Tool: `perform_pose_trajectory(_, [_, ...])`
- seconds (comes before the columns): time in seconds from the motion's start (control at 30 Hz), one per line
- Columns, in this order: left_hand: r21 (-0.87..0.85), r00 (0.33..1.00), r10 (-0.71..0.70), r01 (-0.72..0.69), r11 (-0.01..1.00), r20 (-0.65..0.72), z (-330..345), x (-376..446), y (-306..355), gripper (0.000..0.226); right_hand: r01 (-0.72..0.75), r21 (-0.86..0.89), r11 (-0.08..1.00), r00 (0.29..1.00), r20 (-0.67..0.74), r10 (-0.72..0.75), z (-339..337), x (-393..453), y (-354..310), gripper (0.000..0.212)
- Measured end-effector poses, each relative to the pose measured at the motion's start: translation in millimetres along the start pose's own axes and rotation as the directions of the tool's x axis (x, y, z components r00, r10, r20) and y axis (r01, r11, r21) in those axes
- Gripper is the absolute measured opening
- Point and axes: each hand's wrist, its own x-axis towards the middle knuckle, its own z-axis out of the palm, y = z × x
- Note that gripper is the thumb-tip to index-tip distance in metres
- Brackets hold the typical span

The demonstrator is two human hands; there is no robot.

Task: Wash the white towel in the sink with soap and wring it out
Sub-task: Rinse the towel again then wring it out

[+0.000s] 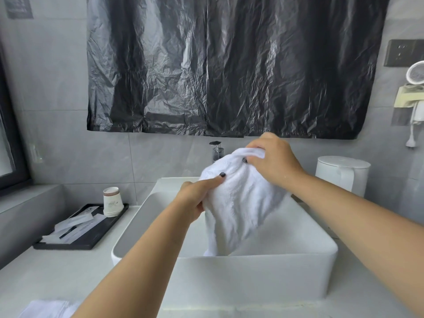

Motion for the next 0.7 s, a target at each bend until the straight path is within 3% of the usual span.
perform_pose_trajectory(0.07, [0.144,0.995,0.001,0.013,0.990,-0.096,2.9,-2.0,-1.4,0.113,0.102,-0.017,0.995,0.993,-0.053,-0.103,-1.9,2.1,-3.4,0.015])
perform_pose_trajectory(0.13, [0.462,0.987,0.062,0.013,0.887,-0.146,5.6,-10.4,2.3,0.116,0.194,-0.015,0.981,0.980,-0.030,-0.194,-5.8,5.0,-5.5,0.017])
perform_pose_trajectory(0.2, [0.819,0.954,0.238,0.012,0.574,-0.181,6.6,-18.9,7.9,0.111,0.285,0.016,0.958,0.954,0.090,-0.285,-10.6,9.5,-6.5,0.021])
perform_pose_trajectory(0.23, [0.901,0.919,0.372,-0.048,0.430,-0.128,6.2,-20.9,13.3,0.108,0.324,0.028,0.946,0.932,0.163,-0.324,-12.6,12.1,-7.3,0.023])
perform_pose_trajectory(0.27, [0.913,0.882,0.470,-0.177,0.367,-0.018,6.6,-22.0,21.0,0.101,0.352,0.035,0.935,0.909,0.227,-0.350,-14.3,14.7,-8.9,0.024])
perform_pose_trajectory(0.3, [0.869,0.849,0.516,-0.339,0.361,0.117,6.1,-20.9,29.2,0.092,0.372,0.040,0.927,0.890,0.270,-0.368,-15.6,17.3,-11.1,0.024])
perform_pose_trajectory(0.33, [0.769,0.827,0.505,-0.484,0.418,0.246,6.4,-17.7,37.2,0.079,0.386,0.047,0.921,0.878,0.288,-0.382,-16.9,20.1,-13.5,0.024])
perform_pose_trajectory(0.37, [0.658,0.815,0.466,-0.564,0.500,0.344,7.4,-14.4,43.2,0.064,0.400,0.054,0.915,0.872,0.285,-0.398,-17.9,22.7,-16.1,0.023])
perform_pose_trajectory(0.43, [0.535,0.806,0.405,-0.590,0.604,0.432,7.9,-10.4,49.9,0.030,0.406,0.053,0.912,0.881,0.244,-0.406,-20.4,26.9,-20.4,0.021])
perform_pose_trajectory(0.47, [0.502,0.803,0.397,-0.590,0.633,0.444,8.2,-8.8,51.0,0.018,0.380,0.059,0.923,0.897,0.218,-0.383,-22.8,28.3,-21.7,0.020])
perform_pose_trajectory(0.53, [0.456,0.799,0.434,-0.597,0.660,0.417,9.7,-6.4,52.9,0.020,0.258,0.127,0.958,0.941,0.194,-0.279,-27.8,30.0,-22.3,0.024])
perform_pose_trajectory(0.6, [0.371,0.779,0.520,-0.626,0.686,0.351,11.7,-4.5,55.7,0.023,0.079,0.206,0.975,0.952,0.276,-0.136,-30.0,29.8,-20.1,0.034])
perform_pose_trajectory(0.7, [0.289,0.750,0.617,-0.662,0.692,0.239,15.3,-2.6,62.6,0.026,-0.110,0.191,0.975,0.863,0.506,-0.002,-27.4,25.9,-3.7,0.048])
